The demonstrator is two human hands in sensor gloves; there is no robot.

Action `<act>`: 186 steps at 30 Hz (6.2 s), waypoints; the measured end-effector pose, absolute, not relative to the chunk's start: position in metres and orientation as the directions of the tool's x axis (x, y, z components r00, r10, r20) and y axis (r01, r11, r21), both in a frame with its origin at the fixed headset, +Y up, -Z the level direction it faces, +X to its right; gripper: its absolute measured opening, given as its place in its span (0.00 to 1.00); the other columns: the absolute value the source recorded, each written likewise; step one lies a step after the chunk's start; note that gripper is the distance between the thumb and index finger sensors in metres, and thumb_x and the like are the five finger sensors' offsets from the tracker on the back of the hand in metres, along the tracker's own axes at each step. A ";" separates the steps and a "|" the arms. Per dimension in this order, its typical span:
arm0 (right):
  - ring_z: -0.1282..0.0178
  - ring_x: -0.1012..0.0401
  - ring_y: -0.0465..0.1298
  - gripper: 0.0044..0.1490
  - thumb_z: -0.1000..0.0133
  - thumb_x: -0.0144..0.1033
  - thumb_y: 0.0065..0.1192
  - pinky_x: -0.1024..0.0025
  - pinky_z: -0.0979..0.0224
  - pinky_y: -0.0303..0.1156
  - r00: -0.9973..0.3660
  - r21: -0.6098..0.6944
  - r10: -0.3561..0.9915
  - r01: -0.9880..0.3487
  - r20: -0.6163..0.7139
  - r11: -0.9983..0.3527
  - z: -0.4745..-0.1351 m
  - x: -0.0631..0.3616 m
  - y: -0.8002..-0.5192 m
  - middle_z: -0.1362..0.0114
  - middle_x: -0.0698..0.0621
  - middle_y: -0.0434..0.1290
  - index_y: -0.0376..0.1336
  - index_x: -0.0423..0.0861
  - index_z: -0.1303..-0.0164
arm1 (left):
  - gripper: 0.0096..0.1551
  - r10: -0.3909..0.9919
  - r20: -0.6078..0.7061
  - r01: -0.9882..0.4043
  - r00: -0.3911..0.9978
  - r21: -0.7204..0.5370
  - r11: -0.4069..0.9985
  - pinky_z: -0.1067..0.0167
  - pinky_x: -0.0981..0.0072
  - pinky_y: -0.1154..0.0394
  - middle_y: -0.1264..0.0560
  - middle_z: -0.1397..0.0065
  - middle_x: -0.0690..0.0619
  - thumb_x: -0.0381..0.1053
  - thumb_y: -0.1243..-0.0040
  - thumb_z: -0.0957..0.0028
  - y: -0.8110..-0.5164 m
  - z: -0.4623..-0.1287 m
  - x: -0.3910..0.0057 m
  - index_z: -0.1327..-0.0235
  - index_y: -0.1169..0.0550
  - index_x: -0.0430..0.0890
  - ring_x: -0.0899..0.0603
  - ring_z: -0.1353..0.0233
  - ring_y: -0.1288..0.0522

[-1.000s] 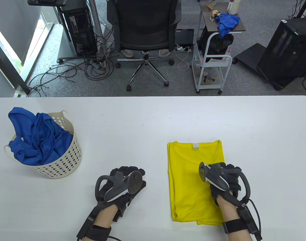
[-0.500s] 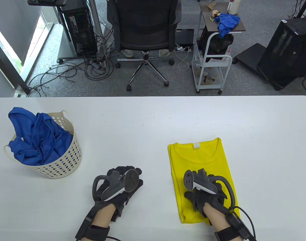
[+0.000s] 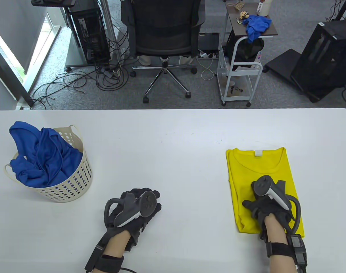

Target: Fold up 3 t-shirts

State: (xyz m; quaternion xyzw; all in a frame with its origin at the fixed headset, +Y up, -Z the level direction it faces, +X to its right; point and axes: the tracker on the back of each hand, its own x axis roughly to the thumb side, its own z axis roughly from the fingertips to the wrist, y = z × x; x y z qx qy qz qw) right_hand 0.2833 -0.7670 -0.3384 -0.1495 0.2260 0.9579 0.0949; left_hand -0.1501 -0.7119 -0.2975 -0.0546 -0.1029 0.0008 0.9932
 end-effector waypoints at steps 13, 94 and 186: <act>0.19 0.36 0.31 0.51 0.51 0.59 0.58 0.22 0.25 0.40 -0.945 0.335 0.130 -0.232 -0.301 -0.913 -0.341 0.285 -0.767 0.15 0.49 0.32 0.37 0.61 0.25 | 0.41 0.007 0.201 0.020 0.980 -0.134 0.991 0.20 0.47 0.41 0.35 0.19 0.60 0.72 0.54 0.57 -0.716 -0.300 -0.151 0.25 0.37 0.64 0.47 0.16 0.40; 0.15 0.41 0.45 0.45 0.51 0.58 0.57 0.30 0.21 0.46 -0.945 0.119 0.263 -0.244 0.194 -0.962 -0.306 0.212 -0.722 0.15 0.45 0.41 0.47 0.57 0.25 | 0.21 -0.055 -0.350 0.183 0.935 0.345 0.921 0.34 0.52 0.24 0.16 0.47 0.63 0.56 0.46 0.52 -0.442 -0.307 -0.271 0.44 0.29 0.65 0.54 0.45 0.17; 0.17 0.40 0.52 0.30 0.49 0.47 0.65 0.31 0.22 0.50 -0.999 -0.164 -0.006 -0.002 0.051 -0.986 -0.303 0.212 -0.690 0.17 0.47 0.53 0.62 0.60 0.36 | 0.27 -0.231 -0.057 0.234 0.971 0.036 0.972 0.29 0.50 0.29 0.29 0.28 0.63 0.55 0.43 0.51 -0.672 -0.333 -0.194 0.37 0.34 0.68 0.51 0.28 0.27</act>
